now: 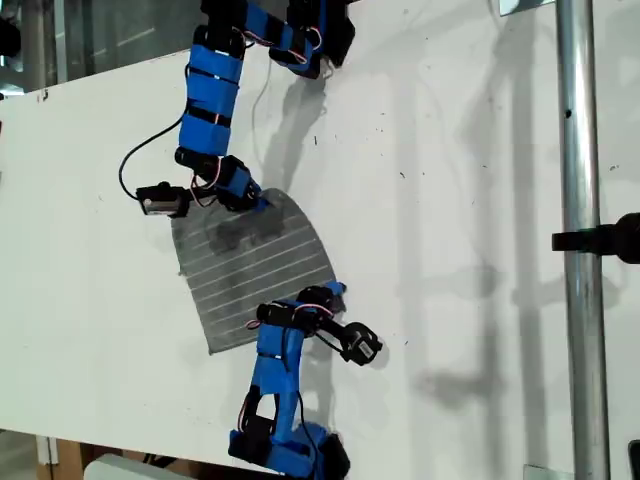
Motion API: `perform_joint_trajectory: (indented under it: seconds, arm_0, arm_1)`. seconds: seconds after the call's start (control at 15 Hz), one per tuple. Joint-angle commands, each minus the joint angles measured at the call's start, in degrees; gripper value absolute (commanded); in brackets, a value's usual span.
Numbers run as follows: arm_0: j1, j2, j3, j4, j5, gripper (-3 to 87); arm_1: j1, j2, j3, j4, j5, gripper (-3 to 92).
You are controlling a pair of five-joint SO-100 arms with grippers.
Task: Grasp corners of a towel and fold twice.
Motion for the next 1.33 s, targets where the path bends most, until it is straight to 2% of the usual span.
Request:
perform_joint_trajectory:
  seconds: [0.0,0.07,0.13,0.27,0.47,0.67,0.73,0.93,1.07,1.27]
  arm_0:
    - [-0.7,1.9,-1.9,-1.2,-1.1,12.1]
    - [-1.0,2.0,-1.5,-1.7,-1.1,8.8]
    - [-1.1,3.0,-0.1,-3.0,-1.1,-1.2]
    - [0.0,7.7,3.6,-5.9,-0.9,-2.9]
    - [3.0,16.6,6.0,-5.7,-0.2,-2.9]
    - [9.1,23.8,8.5,-4.5,-2.0,-2.6]
    - [11.8,24.8,8.2,-2.7,-2.7,-2.7]
    - [20.3,28.8,7.9,5.4,-11.2,-2.7]
    - [18.4,34.0,10.5,9.3,-12.4,-2.7]
    - [4.1,38.4,14.9,6.5,-1.5,-2.7]
  arm_1:
    - [-1.0,5.3,0.1,-0.1,0.5,-0.2]
    - [-1.1,5.7,0.6,-0.4,0.6,-0.2]
    - [-1.1,6.0,1.0,-0.4,0.7,-0.2]
    - [-1.5,6.7,1.3,-0.4,0.8,-0.2]
    - [-6.2,9.1,1.8,0.4,2.5,-0.2]
    - [-18.8,9.8,1.6,1.9,9.3,-0.2]
    - [-23.8,9.0,1.6,2.1,13.3,-0.2]
    - [-37.0,7.6,1.4,4.8,25.8,-0.2]
    - [-33.4,12.6,4.6,8.3,26.8,-0.2]
    - [-17.7,17.1,9.7,6.3,16.3,-0.2]
